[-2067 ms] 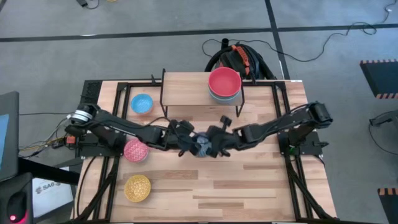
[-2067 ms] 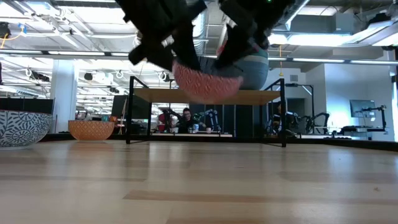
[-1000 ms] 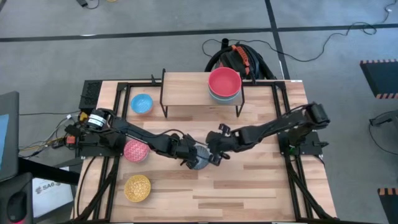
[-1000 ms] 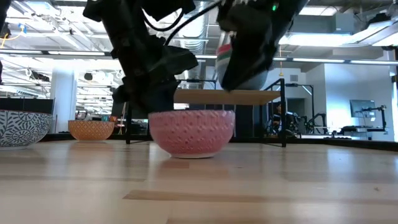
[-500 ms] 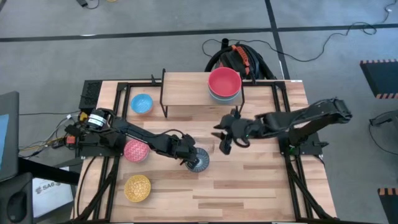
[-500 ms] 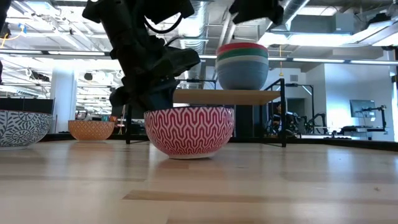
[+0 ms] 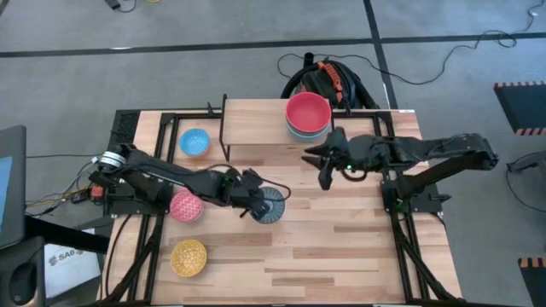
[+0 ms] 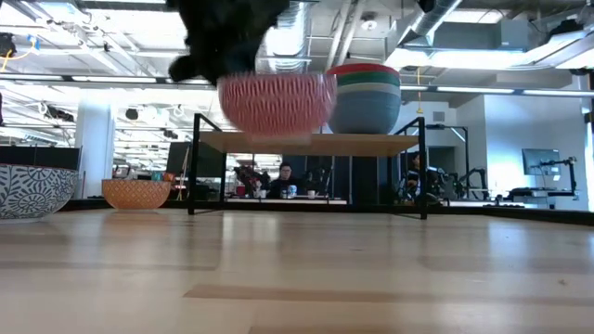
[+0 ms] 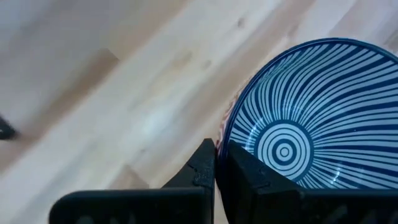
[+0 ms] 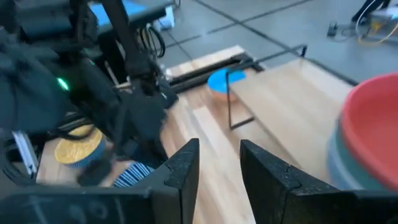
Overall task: Place and stack bowls onto a shelf
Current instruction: Put the patterned blue bowl on the shelf
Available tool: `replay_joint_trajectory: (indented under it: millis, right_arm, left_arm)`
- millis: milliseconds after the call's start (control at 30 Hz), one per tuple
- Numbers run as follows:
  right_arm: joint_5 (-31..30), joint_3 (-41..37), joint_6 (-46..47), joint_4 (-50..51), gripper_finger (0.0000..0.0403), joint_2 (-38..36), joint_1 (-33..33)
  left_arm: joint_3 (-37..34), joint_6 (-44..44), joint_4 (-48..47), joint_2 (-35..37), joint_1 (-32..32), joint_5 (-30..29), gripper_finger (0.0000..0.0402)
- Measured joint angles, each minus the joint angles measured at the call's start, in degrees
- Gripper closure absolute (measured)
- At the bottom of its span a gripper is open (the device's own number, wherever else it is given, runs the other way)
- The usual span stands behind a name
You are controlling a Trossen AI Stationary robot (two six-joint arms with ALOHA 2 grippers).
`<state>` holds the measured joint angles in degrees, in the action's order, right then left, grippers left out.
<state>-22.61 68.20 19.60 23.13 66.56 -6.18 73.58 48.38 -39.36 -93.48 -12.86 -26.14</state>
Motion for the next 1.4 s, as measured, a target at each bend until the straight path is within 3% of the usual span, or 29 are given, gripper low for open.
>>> replay_joint_trajectory:
  millis: [200, 733, 867, 1067, 1233, 1400]
  right_arm:
    - [0.20, -0.02, -2.42, 0.07, 0.0266, -4.11, 3.37]
    - [0.78, -0.02, -8.84, 11.07, 0.0266, -10.57, 7.91]
    - [4.41, -0.02, -9.62, 11.09, 0.0266, -10.77, 9.28]
    - [13.47, -0.06, -10.67, 5.00, 0.0264, -5.65, 11.29]
    - [14.88, 1.12, -11.30, -1.20, 0.0251, -0.53, 11.35]
    - [14.95, 6.34, -11.56, -1.84, 0.0241, 4.24, 11.64]
  left_arm:
    - [4.95, -1.20, -7.23, 3.53, 0.99, -2.95, 0.0401]
    - [6.14, -3.05, -6.71, 5.45, 9.57, -1.16, 0.0401]
    - [6.14, -3.33, -5.97, 6.44, 12.39, -0.68, 0.0401]
    - [6.14, -10.14, -1.65, 6.63, 13.85, 0.31, 0.0401]
    - [6.14, -15.20, -2.66, 8.05, 16.26, -2.85, 0.0401]
    - [6.27, -19.26, -5.27, 11.94, 23.79, -5.70, 0.0401]
